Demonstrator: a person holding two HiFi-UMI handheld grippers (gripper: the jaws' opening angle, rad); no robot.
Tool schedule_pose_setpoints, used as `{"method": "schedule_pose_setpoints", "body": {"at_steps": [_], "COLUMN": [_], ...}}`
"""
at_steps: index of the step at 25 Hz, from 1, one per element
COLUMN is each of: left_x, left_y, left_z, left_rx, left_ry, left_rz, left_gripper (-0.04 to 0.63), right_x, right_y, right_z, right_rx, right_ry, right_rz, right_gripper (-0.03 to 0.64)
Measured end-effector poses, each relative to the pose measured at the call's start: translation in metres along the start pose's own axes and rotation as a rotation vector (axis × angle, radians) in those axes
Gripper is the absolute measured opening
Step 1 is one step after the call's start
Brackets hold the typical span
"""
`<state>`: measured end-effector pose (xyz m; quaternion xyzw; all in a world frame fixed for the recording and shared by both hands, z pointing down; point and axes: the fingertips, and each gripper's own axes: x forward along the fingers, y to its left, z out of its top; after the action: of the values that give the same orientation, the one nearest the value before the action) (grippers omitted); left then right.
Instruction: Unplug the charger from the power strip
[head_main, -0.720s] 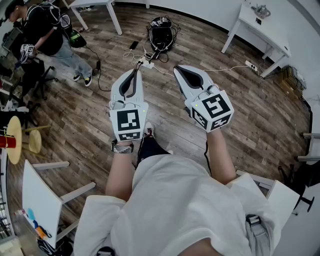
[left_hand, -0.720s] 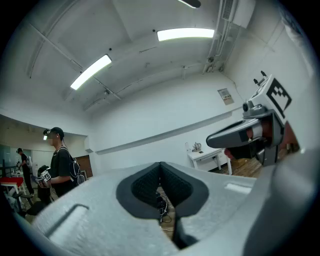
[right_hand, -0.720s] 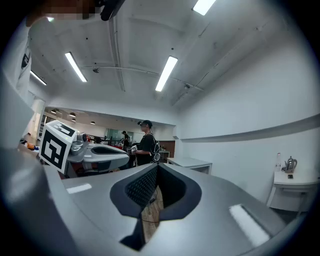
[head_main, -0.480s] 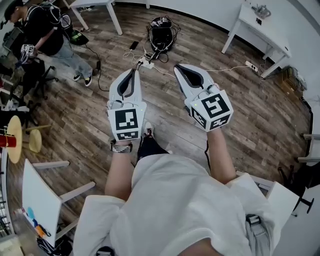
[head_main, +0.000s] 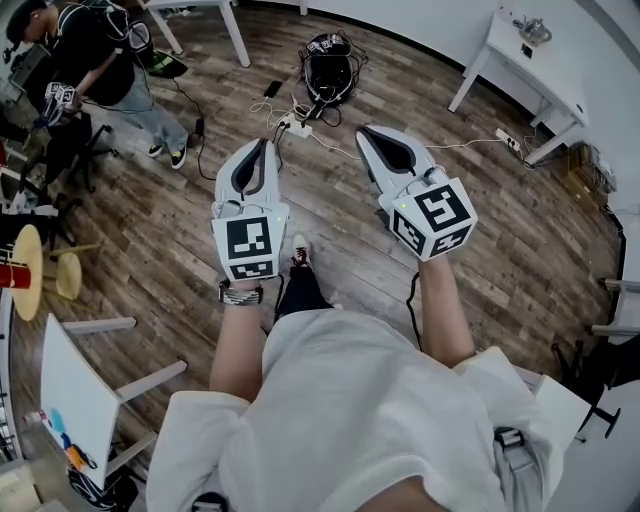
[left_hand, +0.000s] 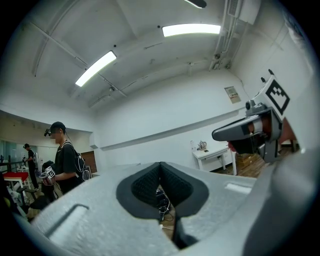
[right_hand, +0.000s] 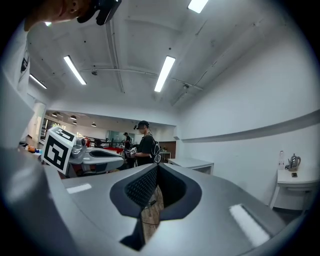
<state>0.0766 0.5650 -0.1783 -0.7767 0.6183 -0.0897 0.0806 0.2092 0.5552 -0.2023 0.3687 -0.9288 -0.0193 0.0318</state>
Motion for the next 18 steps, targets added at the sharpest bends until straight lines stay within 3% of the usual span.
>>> {"method": "schedule_pose_setpoints", "body": {"at_steps": [18], "left_x": [0.115], "left_y": [0.074], "left_z": [-0.035], "left_rx": [0.019], "left_ry": [0.013], "left_rz": [0.009], "left_gripper": [0.005], "right_x": [0.113], "right_y": [-0.071], "right_z": [-0.012], "right_rx": [0.018], "right_ry": [-0.015], "right_rz": [-0.031], "right_gripper": [0.003]}}
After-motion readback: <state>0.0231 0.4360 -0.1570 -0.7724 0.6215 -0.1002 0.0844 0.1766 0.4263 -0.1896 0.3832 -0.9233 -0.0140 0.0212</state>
